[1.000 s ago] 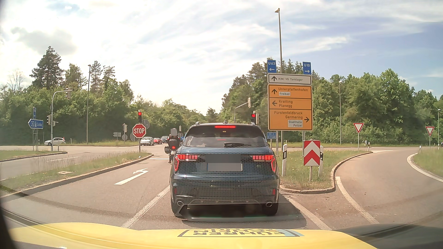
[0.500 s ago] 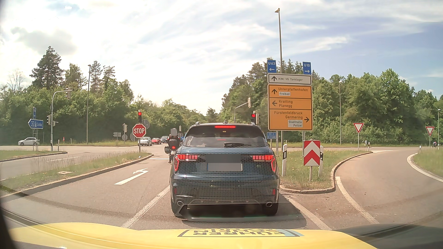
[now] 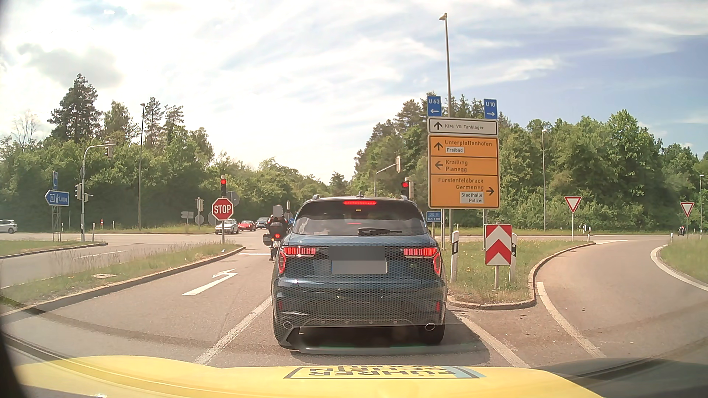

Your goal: Follow the waypoints while adhering to traffic rules and regulations

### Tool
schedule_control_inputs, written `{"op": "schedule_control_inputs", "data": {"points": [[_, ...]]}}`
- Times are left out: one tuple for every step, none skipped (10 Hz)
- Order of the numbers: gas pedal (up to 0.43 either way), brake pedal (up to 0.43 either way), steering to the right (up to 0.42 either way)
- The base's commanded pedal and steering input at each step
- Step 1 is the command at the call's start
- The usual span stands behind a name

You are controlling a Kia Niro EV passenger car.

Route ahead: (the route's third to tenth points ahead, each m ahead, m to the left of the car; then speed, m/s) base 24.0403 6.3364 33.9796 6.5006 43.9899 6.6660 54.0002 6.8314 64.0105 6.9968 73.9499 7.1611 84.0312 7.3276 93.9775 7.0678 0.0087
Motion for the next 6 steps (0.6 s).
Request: {"op": "schedule_control_inputs", "data": {"points": [[0.000,0.213,-0.026],[0.000,0.213,-0.026],[0.000,0.213,-0.026],[0.000,0.213,-0.026],[0.000,0.213,-0.026],[0.000,0.213,-0.026]]}}
